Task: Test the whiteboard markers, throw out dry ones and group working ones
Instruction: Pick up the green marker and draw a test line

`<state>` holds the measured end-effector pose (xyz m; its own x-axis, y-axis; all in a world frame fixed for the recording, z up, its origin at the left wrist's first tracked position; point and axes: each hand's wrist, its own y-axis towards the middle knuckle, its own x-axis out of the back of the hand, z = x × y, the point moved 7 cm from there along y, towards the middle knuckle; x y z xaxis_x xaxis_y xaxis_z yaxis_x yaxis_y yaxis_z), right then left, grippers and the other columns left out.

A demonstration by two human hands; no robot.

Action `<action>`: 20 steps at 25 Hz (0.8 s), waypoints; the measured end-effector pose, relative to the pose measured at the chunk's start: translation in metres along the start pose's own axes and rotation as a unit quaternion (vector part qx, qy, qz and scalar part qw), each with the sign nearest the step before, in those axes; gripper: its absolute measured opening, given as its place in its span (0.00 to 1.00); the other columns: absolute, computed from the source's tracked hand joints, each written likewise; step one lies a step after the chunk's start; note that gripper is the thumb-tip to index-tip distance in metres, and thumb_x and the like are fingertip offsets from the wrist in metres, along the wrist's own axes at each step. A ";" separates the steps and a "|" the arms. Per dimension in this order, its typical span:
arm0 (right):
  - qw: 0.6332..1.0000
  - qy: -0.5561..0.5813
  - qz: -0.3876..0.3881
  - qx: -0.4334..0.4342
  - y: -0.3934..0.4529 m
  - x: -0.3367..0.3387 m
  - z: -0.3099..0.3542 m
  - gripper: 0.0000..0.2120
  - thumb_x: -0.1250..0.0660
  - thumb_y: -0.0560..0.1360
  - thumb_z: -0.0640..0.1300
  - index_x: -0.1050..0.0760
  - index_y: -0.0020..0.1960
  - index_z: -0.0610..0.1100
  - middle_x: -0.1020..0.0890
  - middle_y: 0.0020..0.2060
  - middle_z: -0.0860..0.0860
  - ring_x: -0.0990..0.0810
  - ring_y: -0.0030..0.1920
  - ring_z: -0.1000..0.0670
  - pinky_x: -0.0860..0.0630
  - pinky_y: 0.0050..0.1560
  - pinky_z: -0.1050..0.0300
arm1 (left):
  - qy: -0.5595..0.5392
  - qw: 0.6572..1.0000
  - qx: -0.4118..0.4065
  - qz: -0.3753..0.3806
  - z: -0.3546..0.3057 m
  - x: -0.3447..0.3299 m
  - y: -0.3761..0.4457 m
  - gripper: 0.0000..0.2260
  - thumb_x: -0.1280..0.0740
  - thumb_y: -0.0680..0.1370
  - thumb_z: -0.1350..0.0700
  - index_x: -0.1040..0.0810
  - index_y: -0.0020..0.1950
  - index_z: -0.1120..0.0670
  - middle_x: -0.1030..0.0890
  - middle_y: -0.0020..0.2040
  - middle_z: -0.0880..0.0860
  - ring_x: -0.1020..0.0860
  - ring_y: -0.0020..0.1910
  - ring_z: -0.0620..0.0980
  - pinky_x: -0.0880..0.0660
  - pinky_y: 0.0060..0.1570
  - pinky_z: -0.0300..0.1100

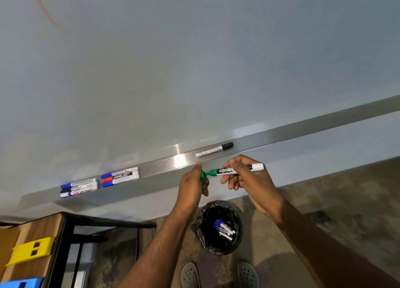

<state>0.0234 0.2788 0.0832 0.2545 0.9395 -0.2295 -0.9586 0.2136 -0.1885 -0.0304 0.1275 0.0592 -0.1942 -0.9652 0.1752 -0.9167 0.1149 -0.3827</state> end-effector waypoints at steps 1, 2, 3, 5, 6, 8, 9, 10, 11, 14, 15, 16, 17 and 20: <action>1.000 0.001 0.002 -0.004 0.000 -0.002 -0.003 0.10 0.39 0.80 0.42 0.20 0.45 0.42 0.17 0.34 0.38 0.24 0.30 0.48 0.29 0.34 0.55 | -0.011 1.000 0.003 0.002 0.002 0.001 -0.001 0.19 0.45 0.83 0.46 0.28 0.41 0.59 0.29 0.26 0.49 0.33 0.26 0.46 0.32 0.34 0.45; 1.000 -0.001 0.005 -0.005 0.000 -0.004 -0.005 0.10 0.39 0.80 0.42 0.20 0.45 0.41 0.17 0.34 0.38 0.23 0.29 0.48 0.29 0.34 0.55 | -0.010 1.000 -0.001 0.005 0.002 0.001 -0.002 0.19 0.45 0.83 0.46 0.28 0.40 0.59 0.29 0.26 0.48 0.33 0.26 0.46 0.32 0.34 0.44; 1.000 -0.007 0.011 -0.004 0.000 -0.006 -0.007 0.10 0.39 0.81 0.42 0.21 0.45 0.41 0.17 0.34 0.38 0.23 0.30 0.48 0.28 0.34 0.55 | 0.002 1.000 -0.011 0.009 0.001 0.000 -0.004 0.20 0.45 0.83 0.46 0.29 0.39 0.58 0.30 0.26 0.49 0.33 0.27 0.47 0.32 0.33 0.44; 1.000 -0.015 0.020 0.009 -0.002 -0.012 -0.009 0.10 0.38 0.81 0.42 0.22 0.46 0.38 0.17 0.34 0.39 0.21 0.30 0.46 0.26 0.34 0.54 | 0.025 0.999 -0.034 0.013 -0.001 -0.002 -0.008 0.21 0.46 0.83 0.46 0.30 0.37 0.58 0.32 0.26 0.50 0.34 0.26 0.47 0.34 0.31 0.43; 0.999 -0.013 0.022 0.021 -0.004 -0.016 -0.009 0.11 0.39 0.81 0.42 0.24 0.46 0.36 0.17 0.33 0.39 0.21 0.30 0.45 0.25 0.34 0.54 | 0.024 0.999 -0.040 0.011 -0.002 -0.003 -0.009 0.21 0.46 0.83 0.46 0.31 0.36 0.57 0.33 0.26 0.50 0.36 0.26 0.47 0.36 0.30 0.42; 0.999 -0.014 0.023 0.045 -0.005 -0.021 -0.008 0.11 0.39 0.81 0.42 0.26 0.45 0.35 0.17 0.32 0.40 0.20 0.30 0.45 0.24 0.33 0.55 | 0.008 0.999 -0.042 0.010 -0.002 -0.003 -0.010 0.21 0.48 0.83 0.47 0.32 0.35 0.57 0.35 0.26 0.50 0.37 0.25 0.46 0.38 0.28 0.41; 0.998 -0.016 0.026 0.051 -0.005 -0.023 -0.010 0.12 0.39 0.81 0.42 0.26 0.45 0.34 0.17 0.32 0.40 0.20 0.30 0.45 0.24 0.32 0.54 | -0.003 0.999 -0.041 0.016 -0.001 -0.002 -0.010 0.21 0.48 0.83 0.47 0.32 0.35 0.56 0.35 0.25 0.50 0.38 0.25 0.46 0.39 0.28 0.41; 0.998 -0.011 0.032 0.049 -0.003 -0.023 -0.013 0.12 0.39 0.81 0.42 0.27 0.45 0.33 0.17 0.33 0.39 0.20 0.31 0.44 0.23 0.33 0.54 | -0.006 0.999 -0.041 0.025 0.001 -0.001 -0.007 0.22 0.48 0.83 0.46 0.33 0.34 0.56 0.35 0.25 0.50 0.38 0.24 0.46 0.39 0.28 0.41; 0.999 0.001 0.041 0.035 -0.002 -0.022 -0.020 0.12 0.39 0.81 0.42 0.27 0.46 0.33 0.17 0.34 0.38 0.20 0.32 0.43 0.23 0.35 0.53 | 0.008 0.998 -0.043 0.040 0.005 0.000 -0.005 0.23 0.49 0.83 0.45 0.33 0.34 0.56 0.35 0.25 0.49 0.38 0.25 0.46 0.38 0.28 0.41; 0.997 0.004 0.062 -0.041 0.001 -0.010 -0.060 0.12 0.37 0.80 0.44 0.25 0.50 0.34 0.16 0.40 0.38 0.19 0.38 0.43 0.22 0.41 0.54 | 0.206 0.972 -0.073 0.087 0.030 0.001 0.010 0.27 0.51 0.80 0.38 0.28 0.36 0.56 0.27 0.31 0.50 0.30 0.30 0.46 0.33 0.34 0.41; 0.997 -0.034 0.043 -0.059 0.004 -0.001 -0.079 0.11 0.36 0.80 0.44 0.24 0.51 0.36 0.15 0.41 0.40 0.18 0.40 0.45 0.22 0.42 0.57 | 0.298 0.946 -0.097 0.078 0.039 0.004 0.018 0.27 0.51 0.79 0.36 0.24 0.44 0.57 0.22 0.39 0.52 0.26 0.39 0.48 0.29 0.40 0.42; 0.995 -0.067 0.017 -0.072 0.006 0.010 -0.097 0.10 0.36 0.80 0.45 0.22 0.51 0.38 0.14 0.40 0.43 0.17 0.40 0.47 0.22 0.41 0.60 | 0.382 0.916 -0.115 0.038 0.046 0.014 0.029 0.28 0.51 0.79 0.35 0.25 0.55 0.57 0.22 0.53 0.56 0.24 0.51 0.50 0.27 0.51 0.45; 0.991 -0.098 -0.018 -0.083 0.007 0.022 -0.114 0.09 0.35 0.79 0.44 0.20 0.51 0.39 0.14 0.39 0.46 0.18 0.39 0.50 0.23 0.39 0.64 | 0.454 0.882 -0.121 -0.016 0.050 0.028 0.041 0.29 0.50 0.79 0.36 0.30 0.66 0.57 0.28 0.67 0.58 0.29 0.65 0.54 0.32 0.63 0.49; 0.959 -0.224 -0.092 -0.146 0.003 0.071 -0.167 0.09 0.35 0.78 0.42 0.17 0.49 0.41 0.15 0.37 0.49 0.18 0.37 0.52 0.25 0.36 0.64 | 0.601 0.792 -0.096 -0.045 0.063 0.065 0.076 0.33 0.51 0.80 0.37 0.56 0.79 0.54 0.58 0.79 0.54 0.55 0.78 0.55 0.53 0.74 0.53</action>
<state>0.0601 0.3019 -0.0933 0.2718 0.9280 0.2550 -0.8099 0.3637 -0.4602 -0.0910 0.0586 -0.0155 -0.2118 -0.0631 0.9753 -0.9595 0.2031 -0.1952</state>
